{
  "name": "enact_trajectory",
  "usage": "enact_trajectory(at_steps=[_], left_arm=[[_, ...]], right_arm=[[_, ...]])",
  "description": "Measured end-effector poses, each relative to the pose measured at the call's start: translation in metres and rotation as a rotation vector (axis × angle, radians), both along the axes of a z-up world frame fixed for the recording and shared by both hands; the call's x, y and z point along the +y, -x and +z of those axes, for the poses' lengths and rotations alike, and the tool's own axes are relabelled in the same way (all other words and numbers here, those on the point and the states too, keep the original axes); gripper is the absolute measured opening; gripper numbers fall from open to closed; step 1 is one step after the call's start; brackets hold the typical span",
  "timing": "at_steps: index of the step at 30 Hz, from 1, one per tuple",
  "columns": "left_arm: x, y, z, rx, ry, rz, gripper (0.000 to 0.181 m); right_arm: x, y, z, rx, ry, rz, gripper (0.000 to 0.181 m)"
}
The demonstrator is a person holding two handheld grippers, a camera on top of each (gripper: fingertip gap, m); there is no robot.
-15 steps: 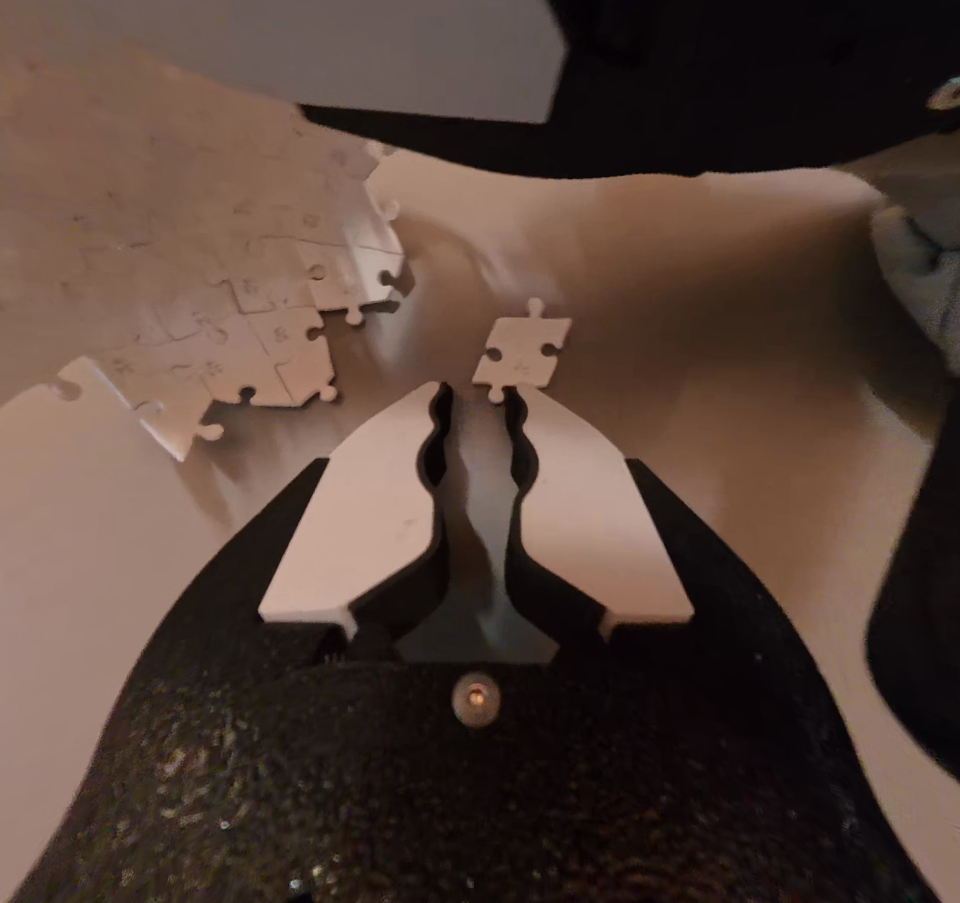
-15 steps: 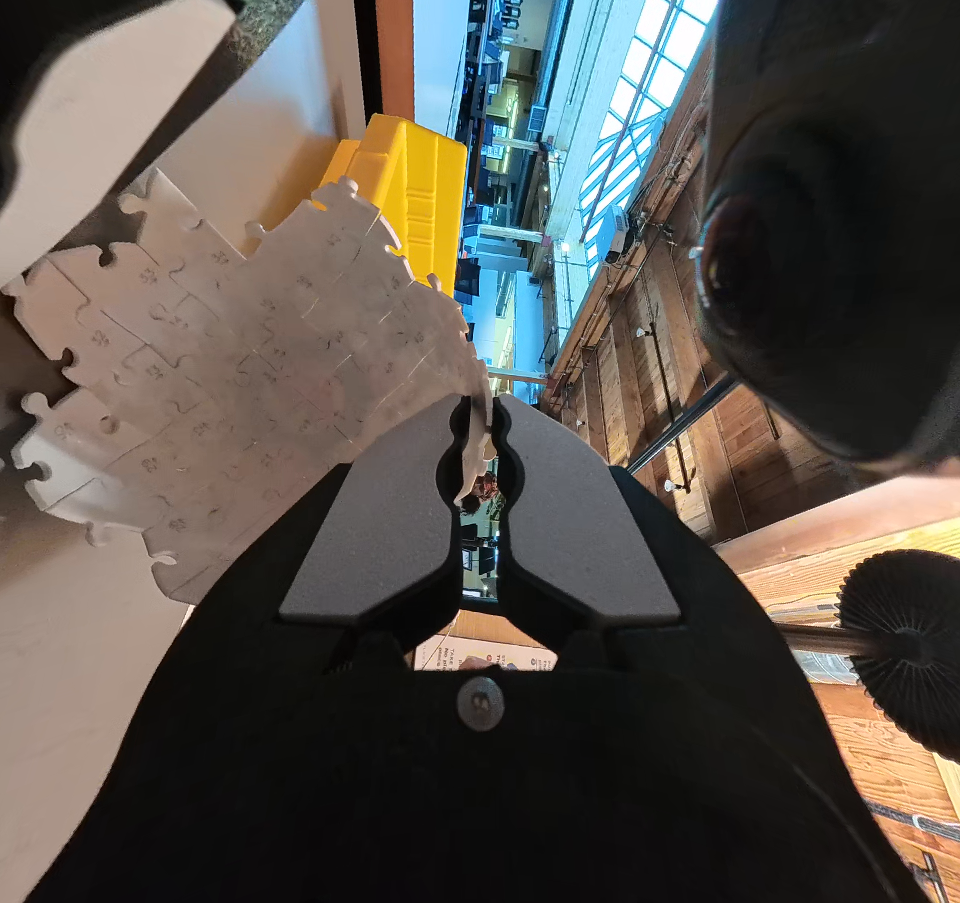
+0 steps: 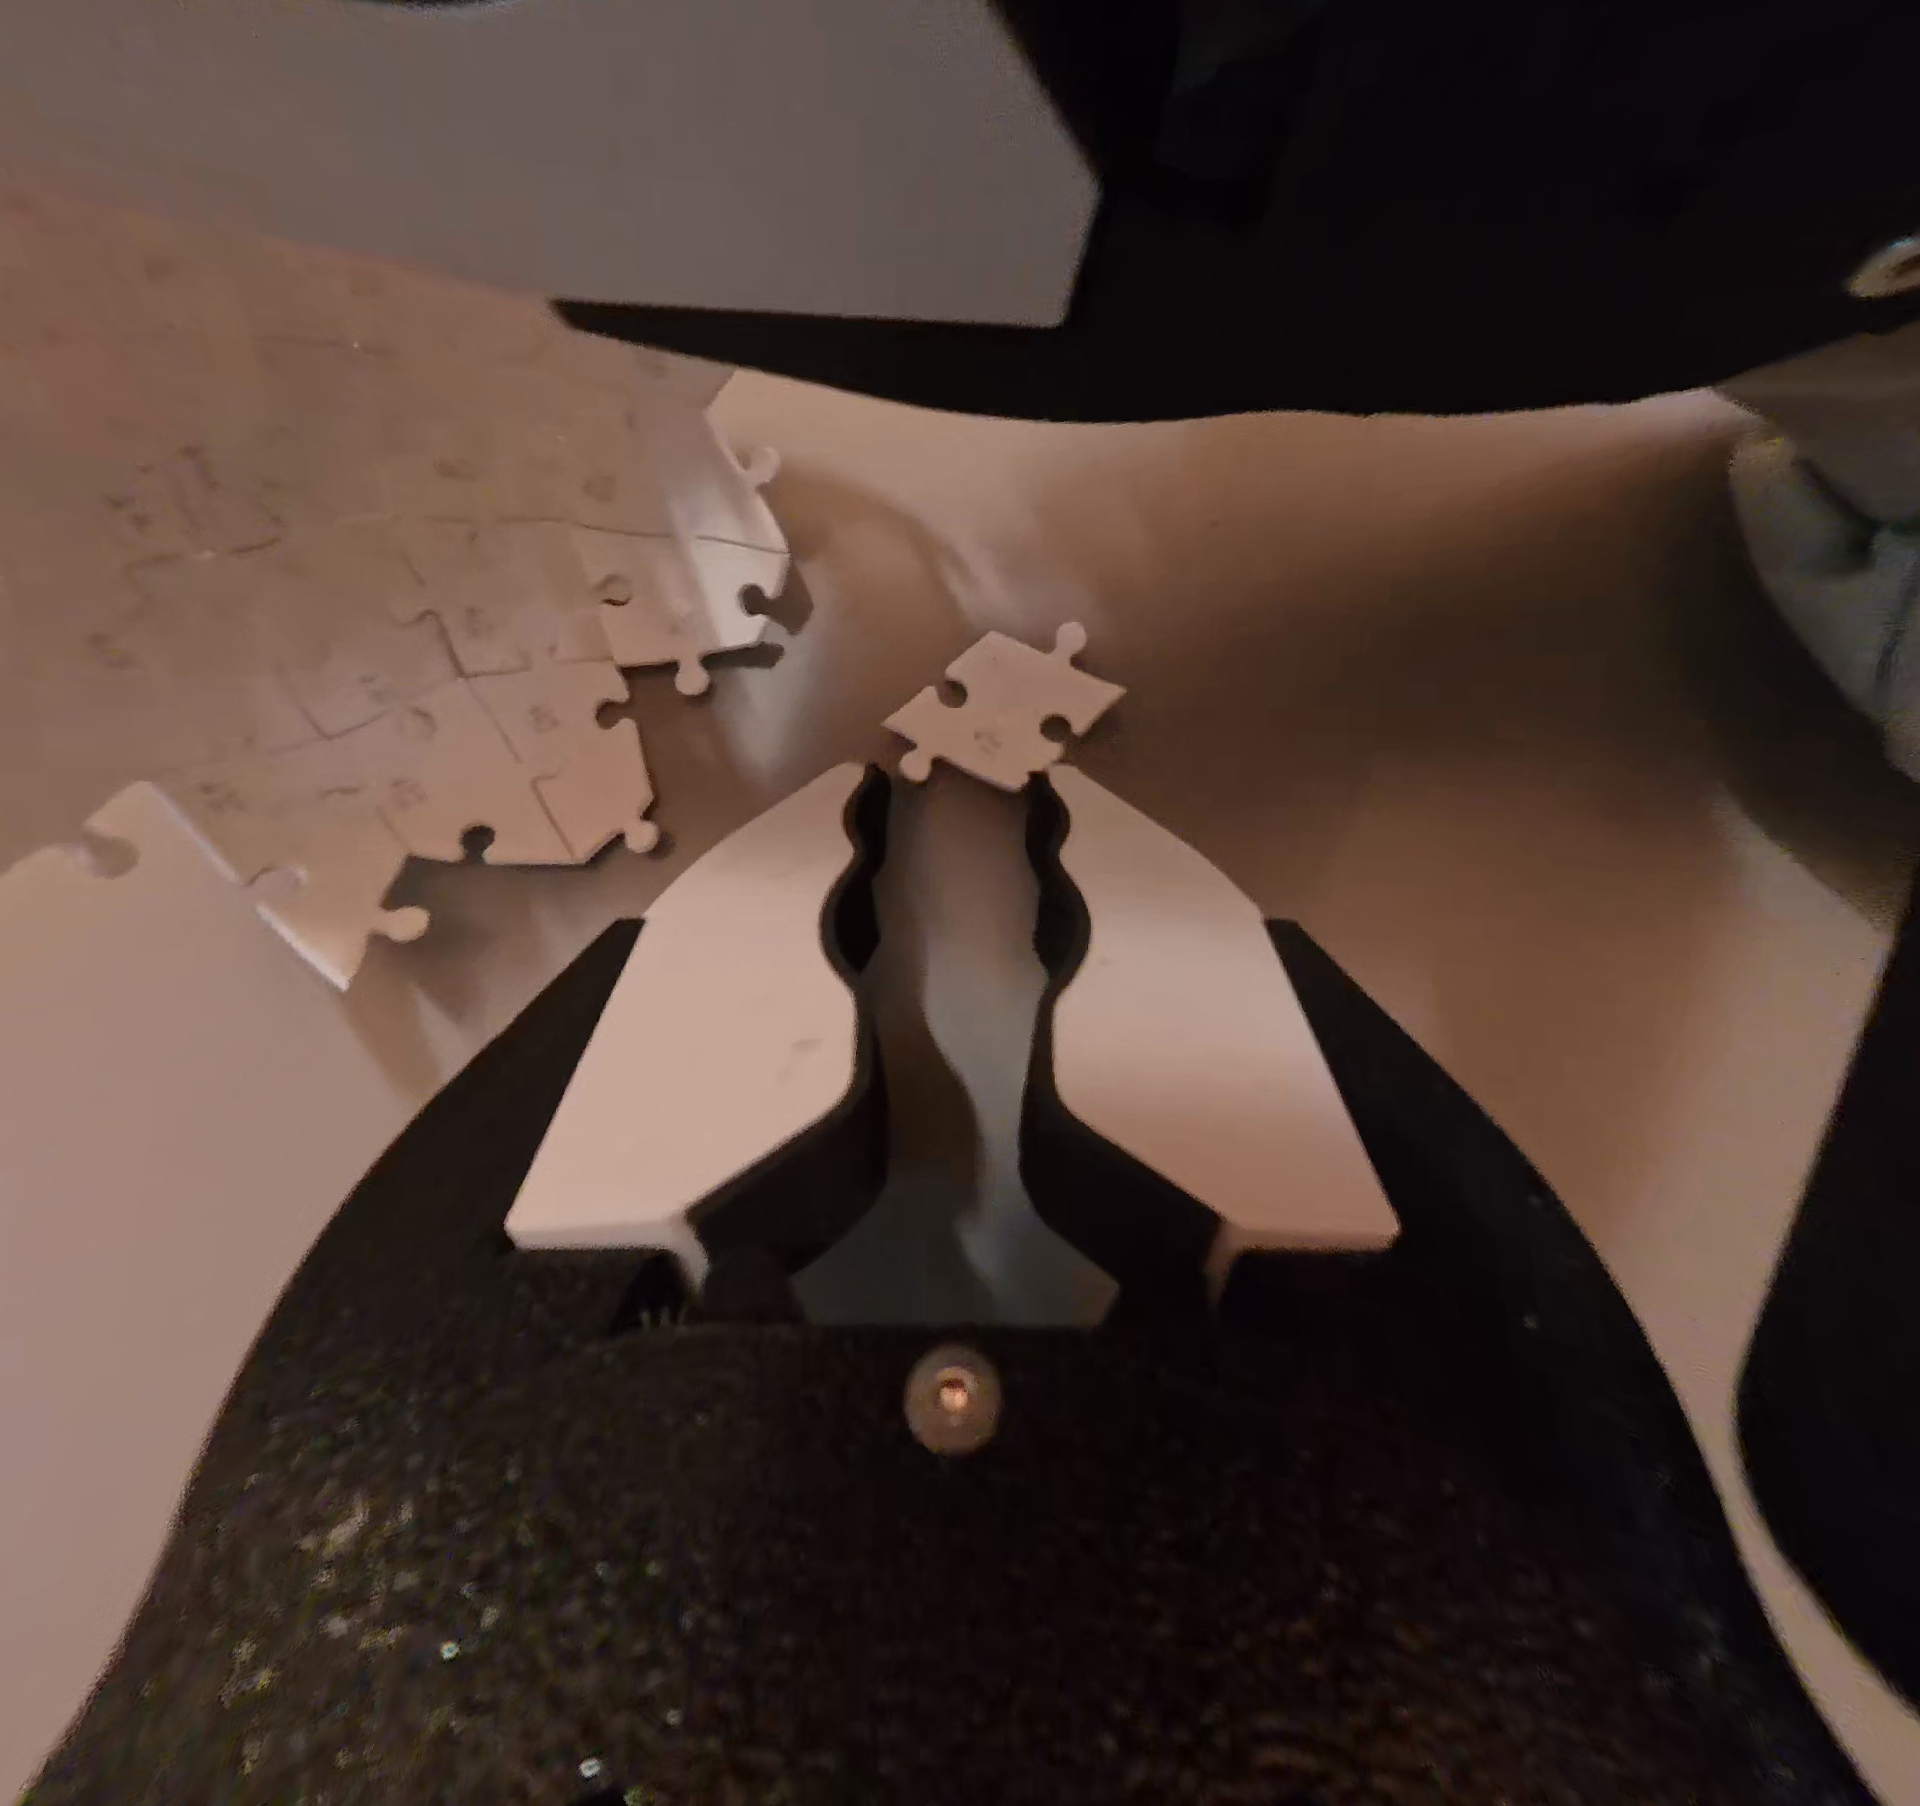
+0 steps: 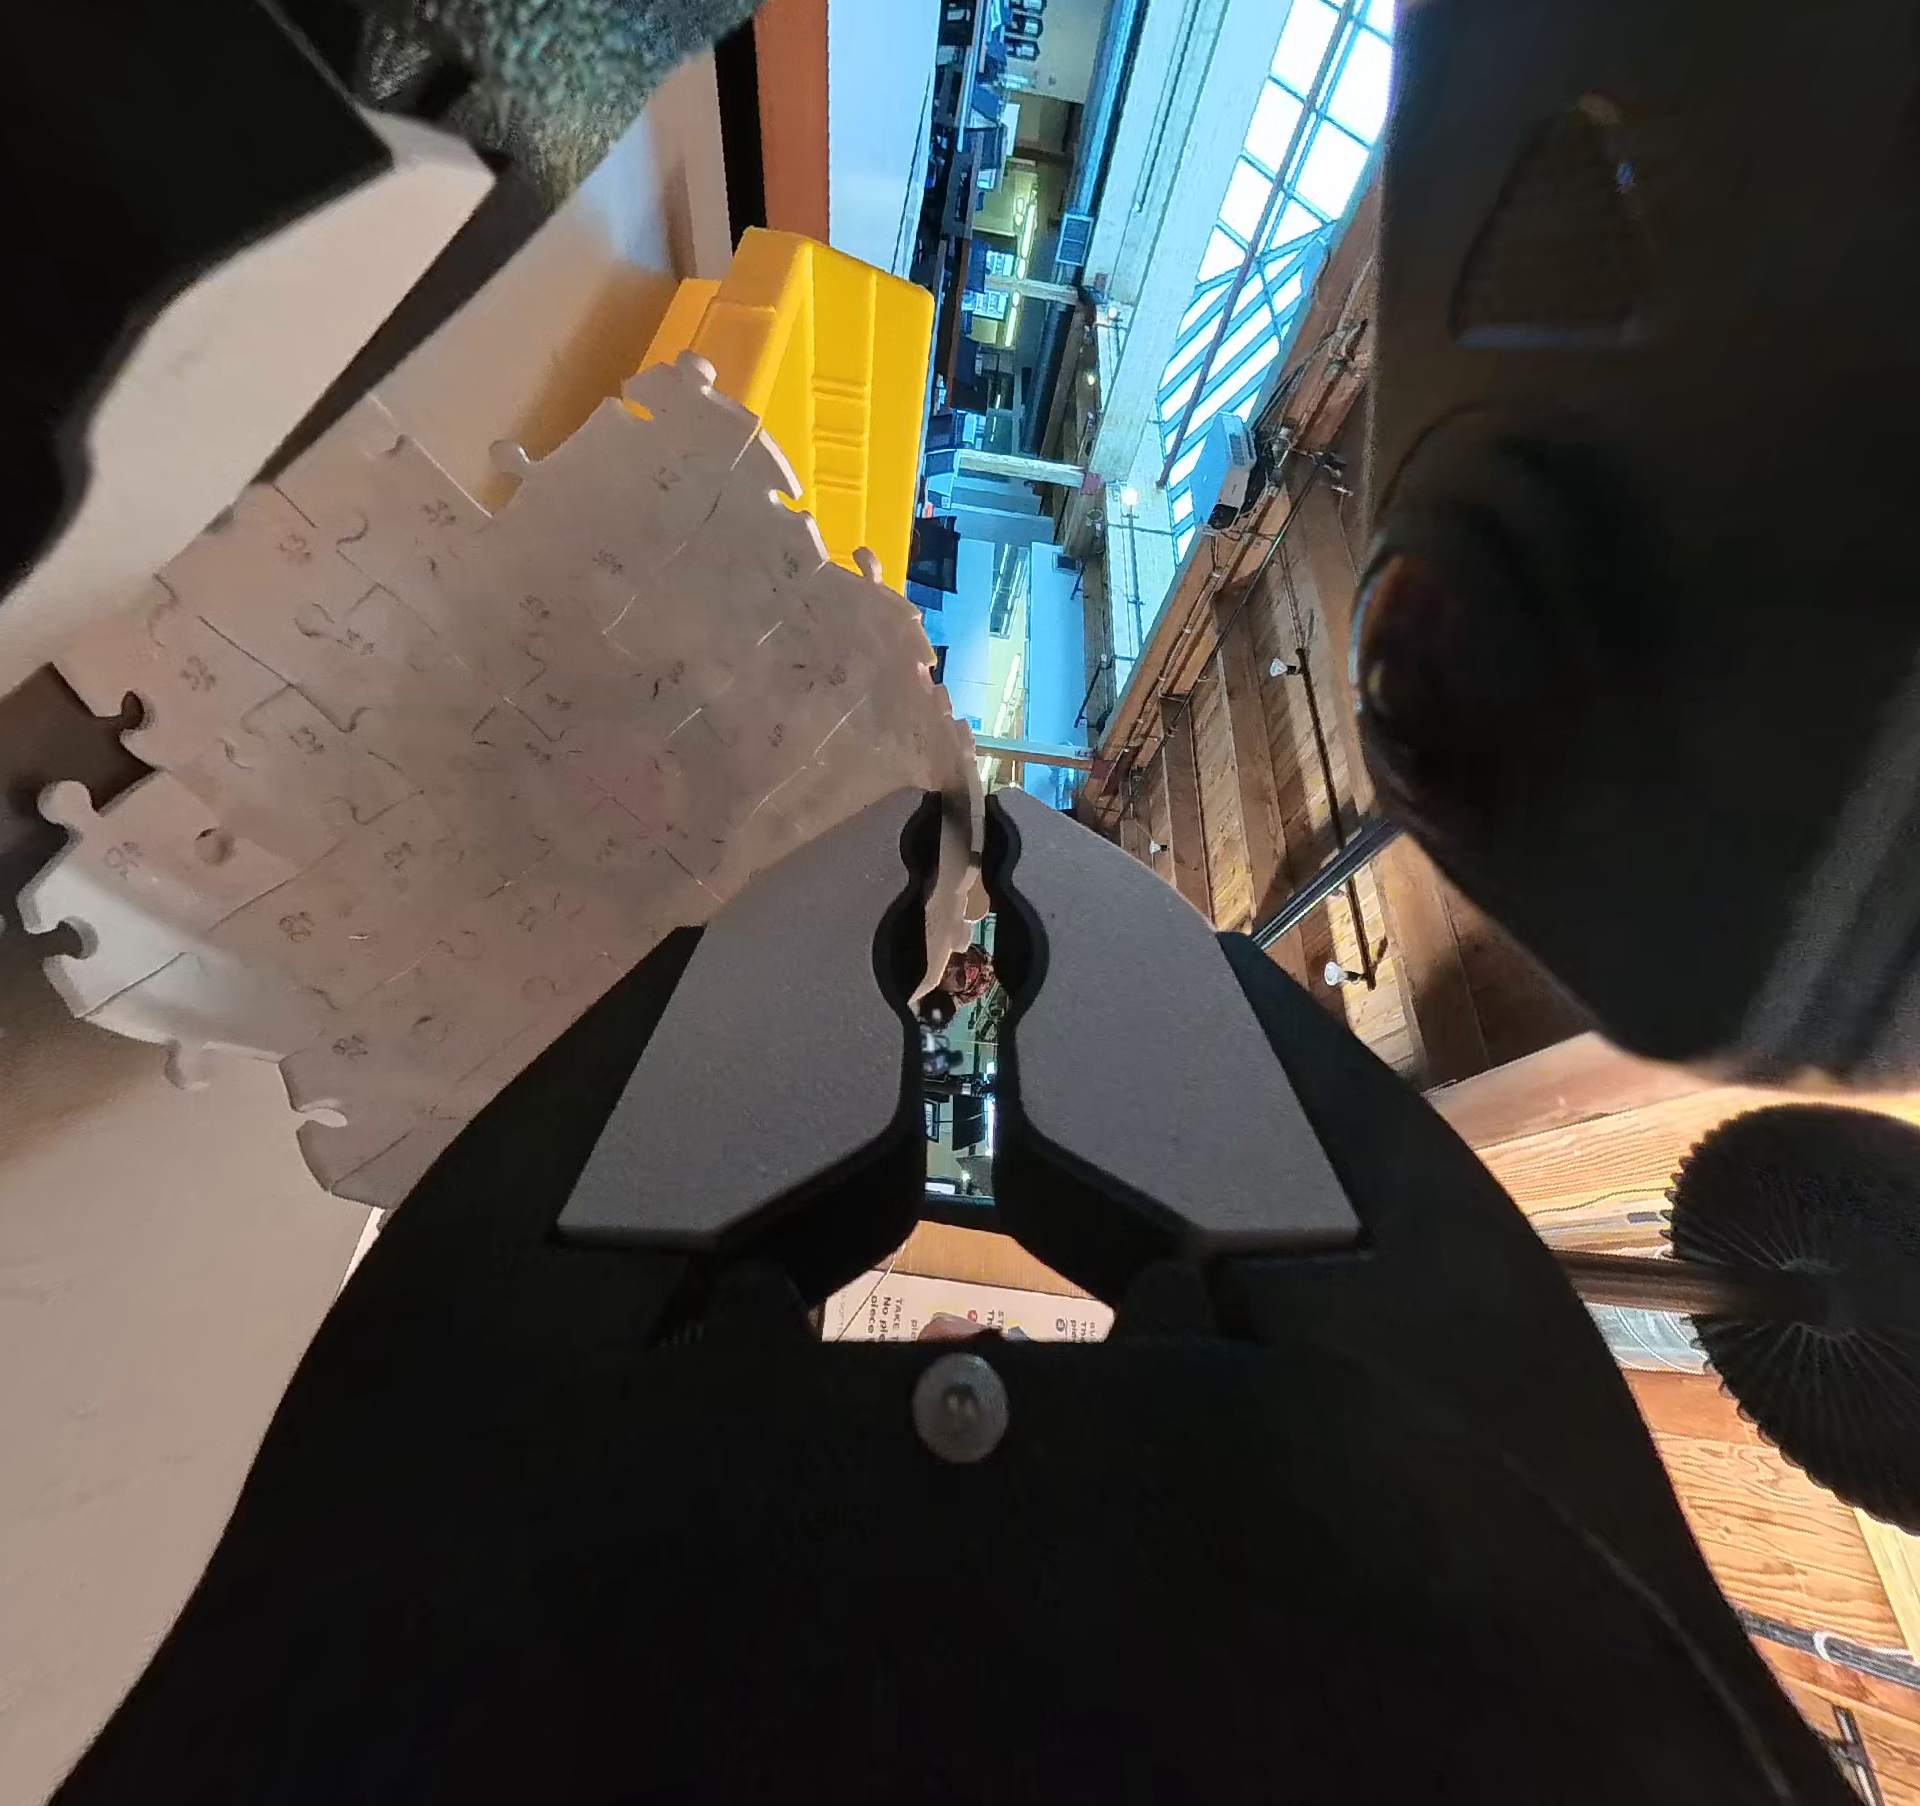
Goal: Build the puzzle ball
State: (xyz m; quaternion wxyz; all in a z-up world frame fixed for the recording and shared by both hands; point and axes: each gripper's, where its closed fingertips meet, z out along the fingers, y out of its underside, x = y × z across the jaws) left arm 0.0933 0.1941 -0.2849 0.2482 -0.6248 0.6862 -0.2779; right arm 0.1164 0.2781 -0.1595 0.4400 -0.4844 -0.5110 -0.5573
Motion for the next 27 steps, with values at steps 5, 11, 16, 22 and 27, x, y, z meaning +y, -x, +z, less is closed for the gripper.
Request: enact_trajectory(at_steps=[5,11,16,22,27], left_arm=[[0.011,0.003,0.0,0.002,0.001,0.044,0.024],[-0.007,-0.003,0.007,-0.045,0.071,-0.023,0.046],[-0.012,-0.005,0.004,-0.019,0.079,-0.077,0.044],[0.012,-0.002,-0.001,0.0,-0.001,0.032,0.031],[0.0,-0.005,0.008,-0.051,0.068,-0.03,0.036]], right_arm=[[0.0,0.0,0.0,0.002,0.001,-0.001,0.007],[-0.001,0.001,0.001,0.015,-0.001,0.01,0.007],[-0.001,-0.001,0.001,0.018,-0.003,0.007,0.007],[0.0,0.003,0.0,0.006,-0.005,0.012,0.007],[-0.001,0.002,0.0,0.007,-0.005,0.009,0.007]])
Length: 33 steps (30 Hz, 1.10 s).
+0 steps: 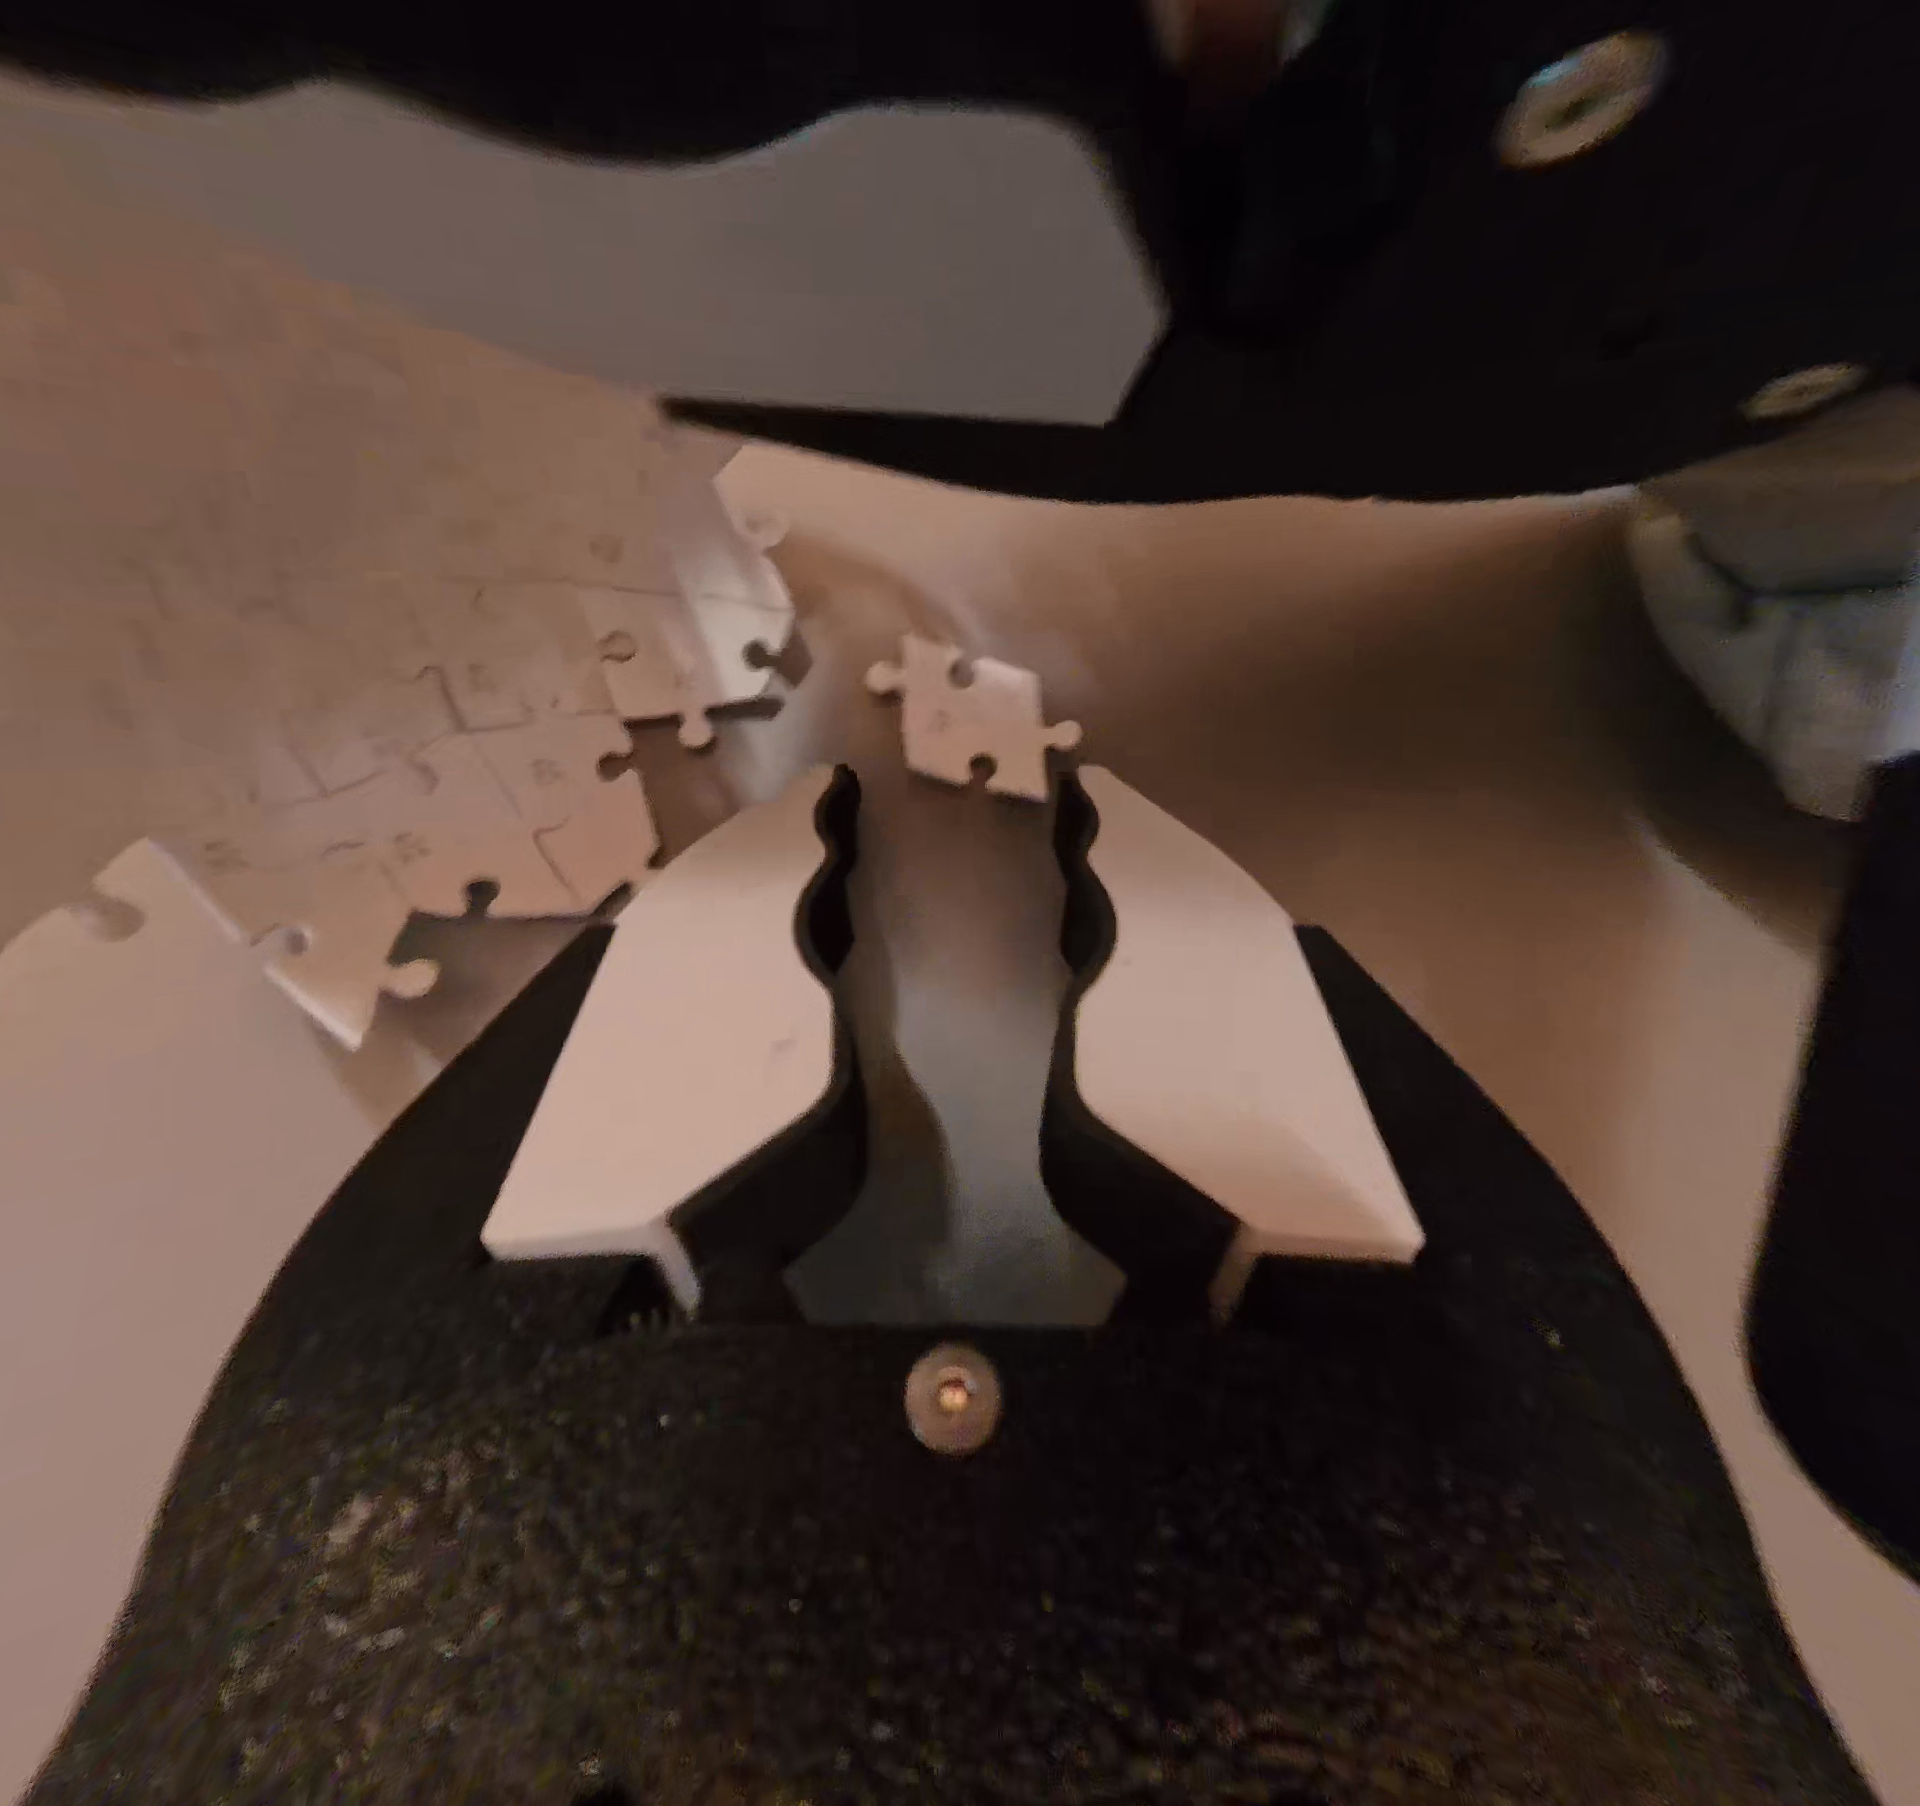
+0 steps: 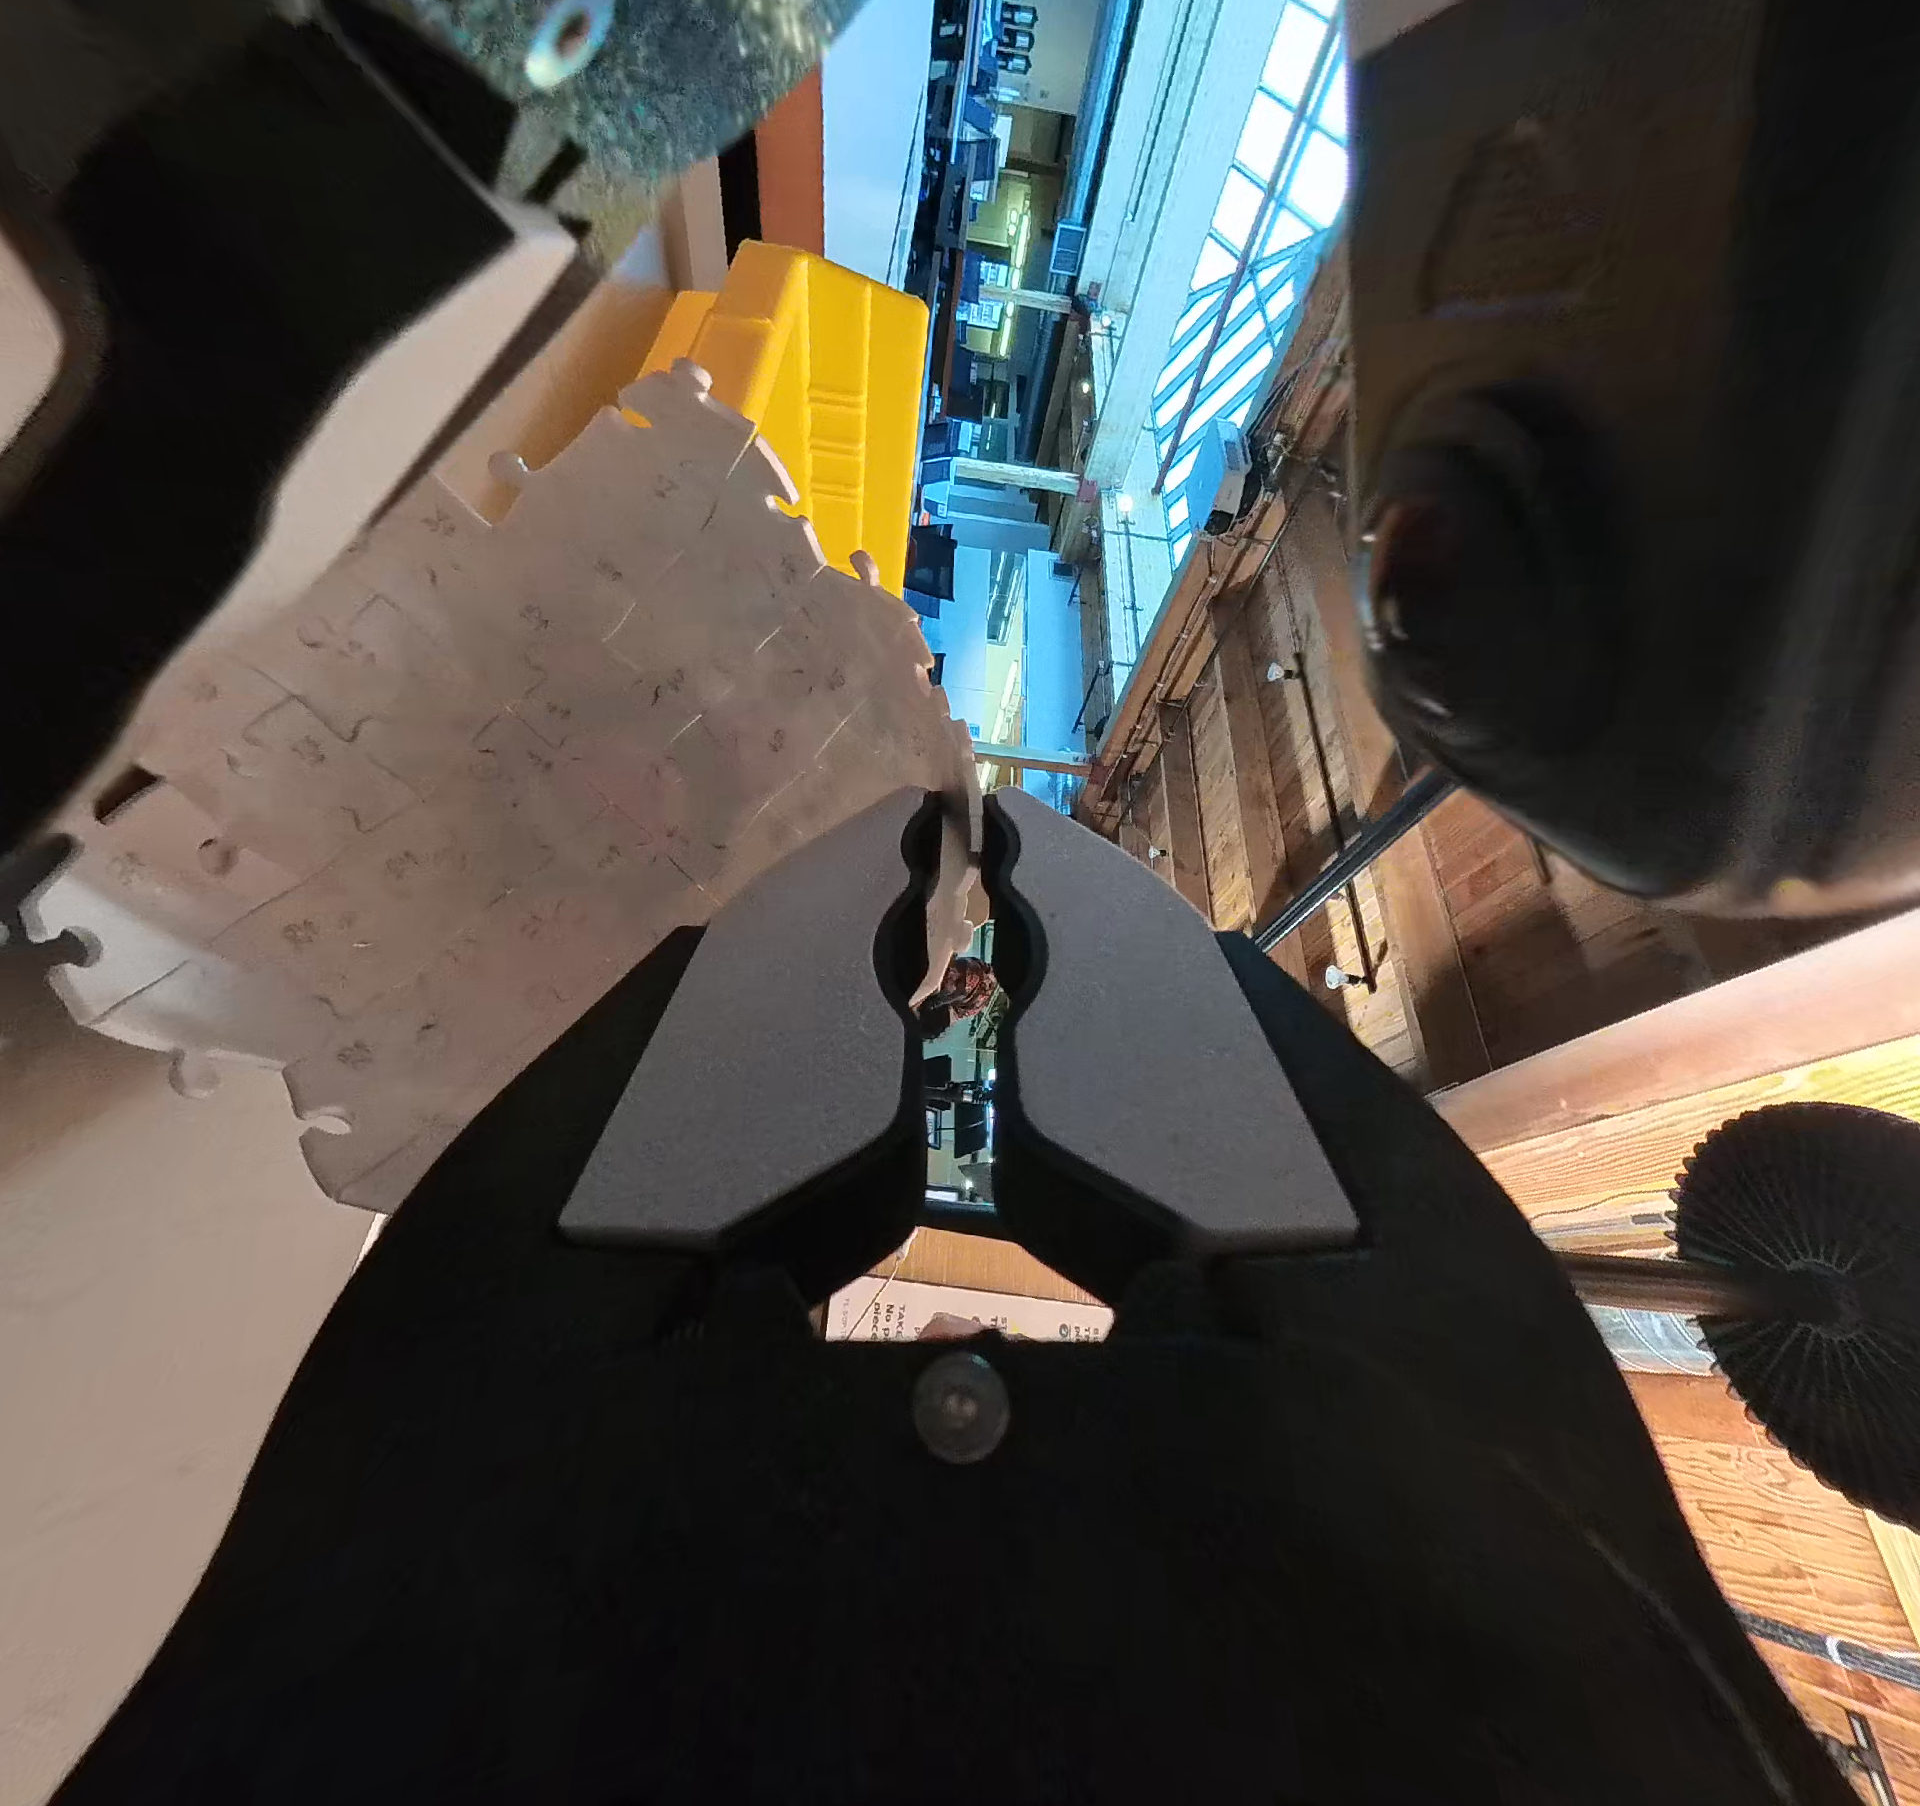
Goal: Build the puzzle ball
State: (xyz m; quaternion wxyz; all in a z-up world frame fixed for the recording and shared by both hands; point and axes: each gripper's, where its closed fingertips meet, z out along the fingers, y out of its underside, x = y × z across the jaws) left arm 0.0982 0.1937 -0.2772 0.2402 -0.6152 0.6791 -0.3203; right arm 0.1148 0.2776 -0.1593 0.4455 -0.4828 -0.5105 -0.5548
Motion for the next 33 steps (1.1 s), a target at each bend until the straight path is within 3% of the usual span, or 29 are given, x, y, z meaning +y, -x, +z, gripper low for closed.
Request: enact_trajectory(at_steps=[5,6,19,25,29,33], left_arm=[[-0.007,-0.008,-0.008,0.046,-0.051,-0.074,0.037],[-0.004,-0.01,-0.009,0.046,-0.068,-0.056,0.03],[0.011,-0.001,-0.003,0.011,-0.095,0.064,0.028],[0.017,0.011,0.005,-0.009,-0.12,0.081,0.016],[0.011,0.006,-0.003,0.015,-0.133,0.017,0.039],[0.012,-0.003,0.003,0.004,-0.191,-0.059,0.043]], right_arm=[[0.001,0.002,-0.001,-0.003,0.0,0.004,0.007],[0.001,0.002,-0.001,-0.004,0.0,0.004,0.007],[0.0,-0.001,0.0,0.0,0.002,-0.004,0.007],[0.0,-0.001,0.0,0.003,0.002,-0.002,0.007],[0.0,-0.001,0.0,0.004,0.002,-0.002,0.007],[0.0,-0.001,0.0,0.004,0.002,-0.002,0.007]])
